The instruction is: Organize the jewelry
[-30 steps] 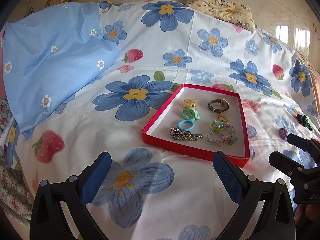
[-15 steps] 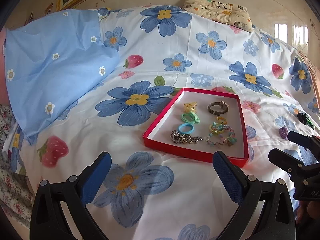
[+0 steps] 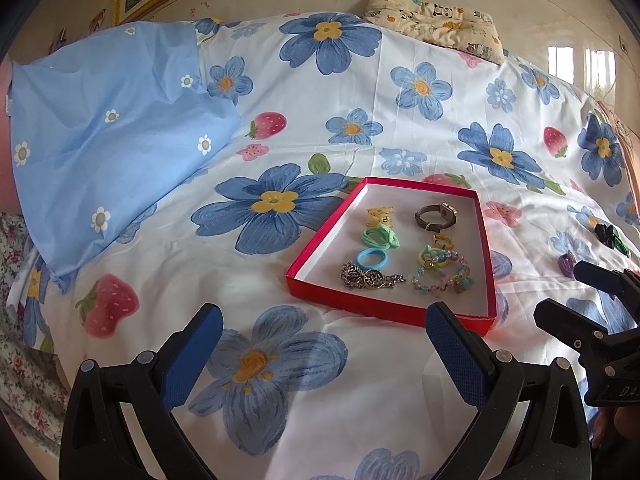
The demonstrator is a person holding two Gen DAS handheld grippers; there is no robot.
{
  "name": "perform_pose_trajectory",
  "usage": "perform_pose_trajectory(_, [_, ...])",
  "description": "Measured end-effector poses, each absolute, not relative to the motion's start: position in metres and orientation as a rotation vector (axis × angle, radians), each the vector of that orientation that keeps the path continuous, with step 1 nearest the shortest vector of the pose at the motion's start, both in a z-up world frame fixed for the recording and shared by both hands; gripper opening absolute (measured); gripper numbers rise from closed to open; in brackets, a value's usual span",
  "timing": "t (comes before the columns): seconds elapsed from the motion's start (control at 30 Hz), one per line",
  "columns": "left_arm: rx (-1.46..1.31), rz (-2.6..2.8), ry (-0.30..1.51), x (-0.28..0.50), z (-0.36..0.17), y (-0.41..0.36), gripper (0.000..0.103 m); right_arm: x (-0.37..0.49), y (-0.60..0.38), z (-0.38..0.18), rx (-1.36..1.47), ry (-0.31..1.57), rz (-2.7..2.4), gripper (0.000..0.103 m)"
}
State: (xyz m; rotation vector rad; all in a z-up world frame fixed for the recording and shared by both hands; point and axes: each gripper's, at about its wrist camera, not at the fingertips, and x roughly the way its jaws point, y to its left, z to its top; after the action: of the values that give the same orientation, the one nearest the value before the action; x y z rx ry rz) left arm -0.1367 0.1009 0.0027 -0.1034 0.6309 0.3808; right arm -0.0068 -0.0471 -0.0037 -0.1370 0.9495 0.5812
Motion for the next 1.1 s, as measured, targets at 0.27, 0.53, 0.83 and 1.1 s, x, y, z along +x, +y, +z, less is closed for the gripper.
perform_pose_trajectory(0.27, [-0.097,0.377,0.631,-0.1368,0.0039,0.0999,0.103,-0.0073,-0.0463,-0.0030,-0.138,0.948,0.582,0.102])
perform_pose_trajectory(0.53, [-0.095,0.377,0.632,-0.1370,0.0040,0.0992,0.103,-0.0076,-0.0447,-0.0011,-0.143,0.944,0.589,0.102])
perform_pose_trajectory(0.83, [-0.098,0.376,0.631,-0.1370,0.0038,0.0992,0.103,-0.0082,-0.0446,-0.0005,-0.141,0.944,0.591,0.102])
perform_pose_trajectory(1.1, [-0.097,0.376,0.630,-0.1371,0.0032,0.0987,0.103,-0.0084,-0.0445,0.0002,-0.142,0.940,0.595,0.102])
